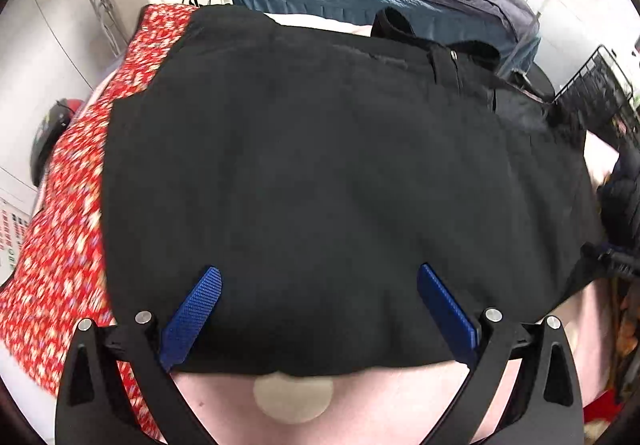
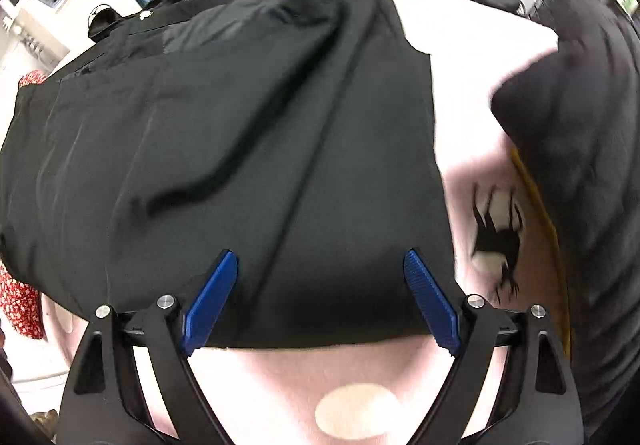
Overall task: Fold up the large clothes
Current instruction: 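Grasp the folded jacket edge with the left gripper and fold it over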
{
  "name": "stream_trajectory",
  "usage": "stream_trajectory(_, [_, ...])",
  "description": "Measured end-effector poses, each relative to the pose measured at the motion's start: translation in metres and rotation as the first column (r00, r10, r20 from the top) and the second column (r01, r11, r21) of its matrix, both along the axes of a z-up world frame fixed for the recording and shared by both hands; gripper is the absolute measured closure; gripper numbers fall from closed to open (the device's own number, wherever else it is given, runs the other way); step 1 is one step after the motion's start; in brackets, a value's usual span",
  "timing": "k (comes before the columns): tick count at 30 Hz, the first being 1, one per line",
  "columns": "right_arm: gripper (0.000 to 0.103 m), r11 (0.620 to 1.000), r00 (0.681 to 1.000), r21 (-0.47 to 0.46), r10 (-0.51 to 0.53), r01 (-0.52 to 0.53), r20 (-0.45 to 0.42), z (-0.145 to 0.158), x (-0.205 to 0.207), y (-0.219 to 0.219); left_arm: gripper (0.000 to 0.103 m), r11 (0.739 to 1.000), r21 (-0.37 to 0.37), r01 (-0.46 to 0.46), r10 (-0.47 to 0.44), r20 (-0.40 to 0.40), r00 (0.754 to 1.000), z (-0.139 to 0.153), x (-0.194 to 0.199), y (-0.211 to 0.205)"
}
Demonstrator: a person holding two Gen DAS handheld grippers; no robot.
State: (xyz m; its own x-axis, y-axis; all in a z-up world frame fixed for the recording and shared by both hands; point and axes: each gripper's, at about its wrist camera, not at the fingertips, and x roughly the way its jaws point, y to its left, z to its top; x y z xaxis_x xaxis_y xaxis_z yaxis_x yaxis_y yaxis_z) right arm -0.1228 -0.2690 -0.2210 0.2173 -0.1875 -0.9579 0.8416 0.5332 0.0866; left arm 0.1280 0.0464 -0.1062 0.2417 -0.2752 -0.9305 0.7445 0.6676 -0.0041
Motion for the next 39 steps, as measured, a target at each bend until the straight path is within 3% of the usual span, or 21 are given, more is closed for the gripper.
stream_trajectory(5, [0.018, 0.999, 0.998, 0.028, -0.046, 0.045, 0.037, 0.002, -0.017, -0.005, 0.006, 0.999, -0.012, -0.036, 0.037, 0.016, 0.999, 0.005, -0.009, 0.021])
stream_trajectory(12, [0.018, 0.998, 0.998, 0.009, -0.059, 0.059, 0.033, 0.006, -0.033, -0.009, 0.007, 0.985, -0.042, -0.166, 0.170, 0.113, 0.979, 0.023, 0.034, 0.053])
stream_trajectory(14, [0.018, 0.998, 0.997, 0.018, -0.067, 0.066, 0.038, 0.007, -0.031, -0.010, 0.007, 0.989, -0.051, -0.140, 0.146, 0.150, 0.978, 0.029, 0.045, 0.045])
stream_trajectory(17, [0.018, 0.998, 0.997, 0.015, -0.064, 0.064, 0.031, 0.007, -0.026, -0.010, 0.006, 0.999, 0.001, -0.052, 0.051, 0.236, 0.971, 0.030, 0.062, 0.008])
stream_trajectory(20, [0.018, 0.999, 0.998, 0.011, -0.054, 0.054, 0.038, 0.010, -0.019, -0.010, 0.008, 0.989, 0.147, 0.032, -0.074, 0.293, 0.953, 0.012, 0.087, -0.045])
stream_trajectory(21, [0.018, 0.999, 0.998, 0.009, -0.051, 0.051, 0.039, 0.011, -0.018, -0.009, 0.014, 0.983, 0.181, 0.032, -0.085, 0.293, 0.952, 0.006, 0.095, -0.055])
stream_trajectory(22, [0.018, 0.999, 0.998, 0.002, -0.051, 0.051, 0.039, 0.013, -0.018, -0.008, 0.030, 0.978, 0.205, 0.032, -0.087, 0.263, 0.961, -0.001, 0.106, -0.064])
stream_trajectory(23, [0.018, 0.999, 0.998, -0.003, -0.054, 0.054, 0.040, 0.015, -0.019, -0.008, 0.038, 0.975, 0.218, 0.028, -0.074, 0.207, 0.976, -0.010, 0.118, -0.070])
stream_trajectory(25, [0.018, 0.998, 0.997, -0.006, -0.064, 0.064, 0.040, 0.018, -0.021, -0.008, 0.085, 0.981, 0.193, 0.004, -0.024, 0.102, 0.995, -0.021, 0.138, -0.073])
stream_trajectory(27, [0.018, 0.997, 0.997, -0.013, -0.075, 0.075, 0.032, 0.019, -0.026, -0.009, 0.097, 0.985, 0.171, -0.017, 0.011, 0.038, 0.999, -0.021, 0.150, -0.071])
stream_trajectory(29, [0.018, 0.996, 0.996, -0.024, -0.091, 0.091, 0.018, 0.019, -0.034, -0.013, 0.098, 0.991, 0.127, -0.043, 0.040, 0.022, 0.999, -0.013, 0.161, -0.061])
stream_trajectory(31, [0.018, 0.994, 0.994, -0.021, -0.111, 0.112, 0.007, 0.016, -0.042, -0.017, 0.099, 0.983, 0.106, -0.148, 0.148, 0.010, 0.989, -0.011, 0.184, -0.037])
stream_trajectory(33, [0.018, 0.992, 0.992, -0.007, -0.128, 0.128, 0.006, 0.013, -0.048, -0.022, 0.099, 0.961, 0.043, -0.271, 0.274, -0.094, 0.957, -0.016, 0.208, -0.009])
stream_trajectory(34, [0.018, 0.991, 0.991, 0.008, -0.136, 0.135, 0.013, 0.012, -0.050, -0.025, 0.099, 0.956, 0.008, -0.293, 0.291, -0.151, 0.945, -0.019, 0.213, -0.001])
stream_trajectory(35, [0.018, 0.990, 0.990, 0.032, -0.140, 0.139, 0.022, 0.008, -0.051, -0.026, 0.099, 0.964, -0.007, -0.266, 0.262, -0.156, 0.952, -0.017, 0.211, 0.000])
stream_trajectory(36, [0.018, 0.989, 0.990, 0.055, -0.139, 0.138, 0.030, 0.005, -0.052, -0.028, 0.098, 0.977, 0.009, -0.213, 0.212, -0.113, 0.971, -0.013, 0.205, -0.005])
stream_trajectory(38, [0.018, 0.988, 0.991, 0.088, -0.131, 0.127, 0.040, -0.002, -0.049, -0.029, 0.085, 0.995, 0.050, -0.090, 0.092, -0.035, 0.995, -0.003, 0.184, -0.017])
stream_trajectory(39, [0.018, 0.988, 0.992, 0.096, -0.123, 0.119, 0.036, -0.006, -0.046, -0.030, 0.060, 0.997, 0.048, -0.066, 0.068, -0.033, 0.997, 0.002, 0.177, -0.019])
